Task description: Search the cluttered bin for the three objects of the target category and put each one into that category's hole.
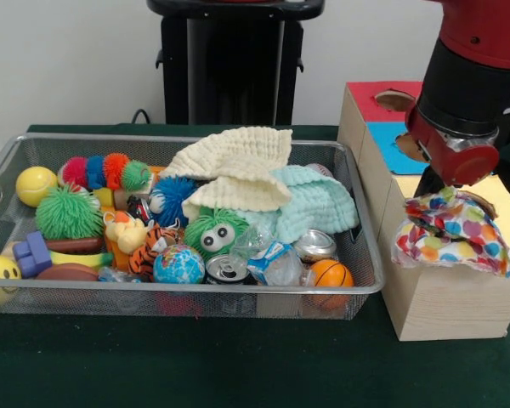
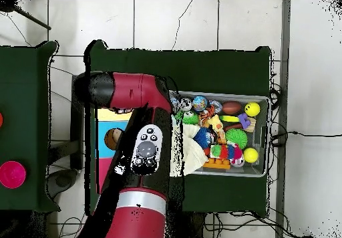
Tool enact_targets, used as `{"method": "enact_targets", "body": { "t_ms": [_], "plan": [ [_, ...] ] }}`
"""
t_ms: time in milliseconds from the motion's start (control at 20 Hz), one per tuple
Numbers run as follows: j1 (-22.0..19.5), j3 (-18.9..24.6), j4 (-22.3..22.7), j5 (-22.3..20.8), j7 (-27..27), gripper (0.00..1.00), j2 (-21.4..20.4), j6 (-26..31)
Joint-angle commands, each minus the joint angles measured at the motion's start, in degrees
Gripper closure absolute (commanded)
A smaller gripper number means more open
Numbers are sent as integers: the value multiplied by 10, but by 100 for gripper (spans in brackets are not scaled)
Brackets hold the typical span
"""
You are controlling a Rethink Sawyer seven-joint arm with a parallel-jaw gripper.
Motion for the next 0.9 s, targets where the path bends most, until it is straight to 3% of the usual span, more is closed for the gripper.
{"method": "enact_targets", "body": {
  "t_ms": [50, 150, 200, 700, 900],
  "plan": [
    [-3, 15, 73, 5, 40, 100, -23, 15],
    [3, 10, 86, -6, 32, 100, -30, -2],
    [6, 8, 93, -12, 28, 0, -33, -11],
    [22, -3, 134, -12, 48, 0, -47, -41],
    [28, -13, 127, -14, 49, 0, -50, -16]
  ]
}}
